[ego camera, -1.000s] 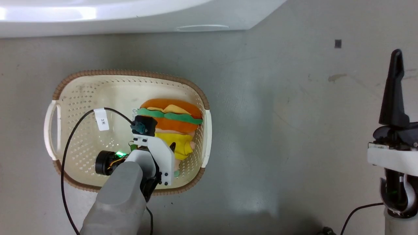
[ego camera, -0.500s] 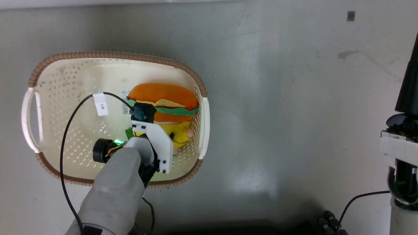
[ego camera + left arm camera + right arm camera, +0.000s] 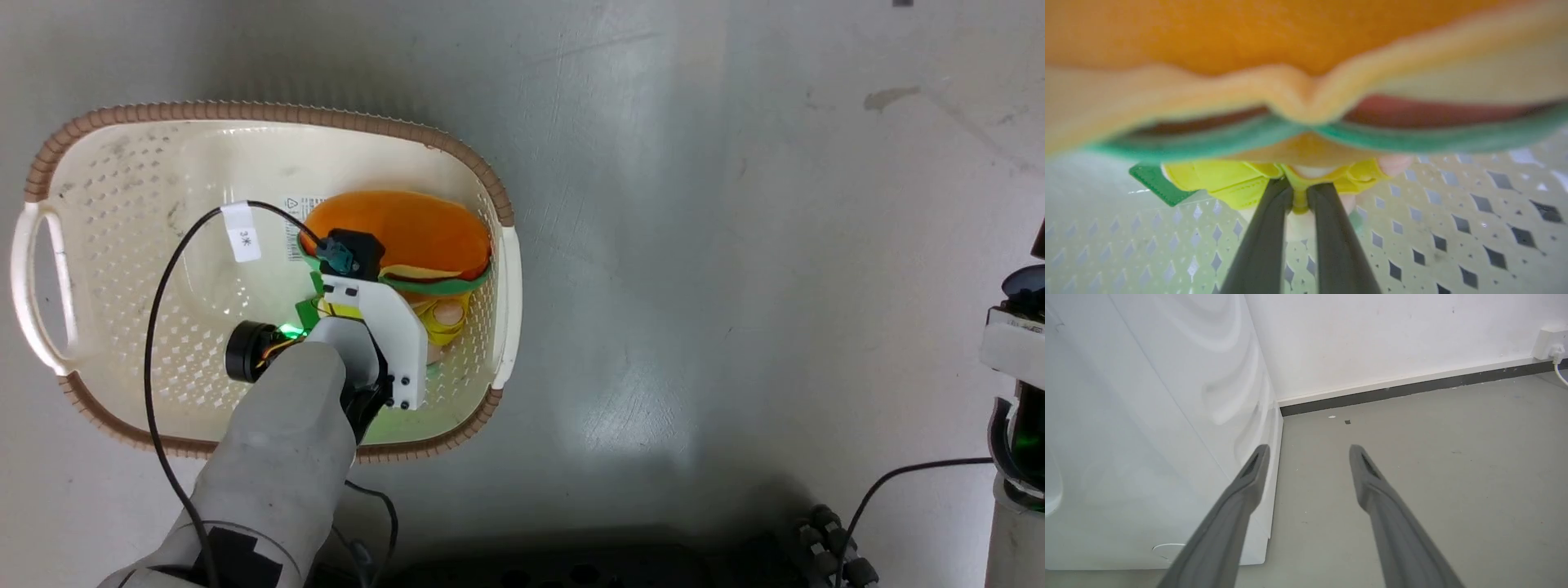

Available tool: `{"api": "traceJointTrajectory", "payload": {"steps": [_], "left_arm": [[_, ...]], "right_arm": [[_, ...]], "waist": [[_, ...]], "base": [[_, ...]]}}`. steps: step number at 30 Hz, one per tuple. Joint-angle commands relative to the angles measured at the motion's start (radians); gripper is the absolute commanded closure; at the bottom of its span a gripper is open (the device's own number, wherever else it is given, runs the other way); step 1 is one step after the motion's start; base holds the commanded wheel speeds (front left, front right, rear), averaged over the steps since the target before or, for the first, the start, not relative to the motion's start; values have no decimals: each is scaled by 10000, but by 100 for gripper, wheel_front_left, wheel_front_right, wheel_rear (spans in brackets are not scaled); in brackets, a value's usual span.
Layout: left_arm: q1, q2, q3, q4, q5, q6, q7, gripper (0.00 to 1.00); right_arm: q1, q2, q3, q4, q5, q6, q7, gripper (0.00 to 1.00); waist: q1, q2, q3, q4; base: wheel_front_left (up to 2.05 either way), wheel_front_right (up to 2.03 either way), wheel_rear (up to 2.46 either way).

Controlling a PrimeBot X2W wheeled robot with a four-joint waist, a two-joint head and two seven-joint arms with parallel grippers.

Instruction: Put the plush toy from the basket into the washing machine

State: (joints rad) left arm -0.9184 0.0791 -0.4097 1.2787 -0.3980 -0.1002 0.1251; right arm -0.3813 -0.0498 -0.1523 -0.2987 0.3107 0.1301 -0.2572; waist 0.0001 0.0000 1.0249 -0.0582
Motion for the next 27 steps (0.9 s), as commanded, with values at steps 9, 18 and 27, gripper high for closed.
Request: {"api": "traceJointTrajectory", "payload": {"steps": [9, 18, 27], "left_arm": [[344, -10, -104, 121, -203, -122, -282, 100], [1120, -96, -291, 121, -457, -270, -977, 100], [2266, -207, -1023, -348, -877, -301, -1961, 100]], "right_arm": [[-26, -4, -91, 358, 206, 6, -45, 0], [433, -4, -157, 1372, 482, 6, -45, 0], [1201, -4, -61, 2216, 566, 6, -45, 0]], "waist": [[-1, 0, -703, 70], [-1, 0, -2462, 318], [-1, 0, -4479, 734]], "base": [[0, 0, 0], [0, 0, 0], [0, 0, 0]]}}
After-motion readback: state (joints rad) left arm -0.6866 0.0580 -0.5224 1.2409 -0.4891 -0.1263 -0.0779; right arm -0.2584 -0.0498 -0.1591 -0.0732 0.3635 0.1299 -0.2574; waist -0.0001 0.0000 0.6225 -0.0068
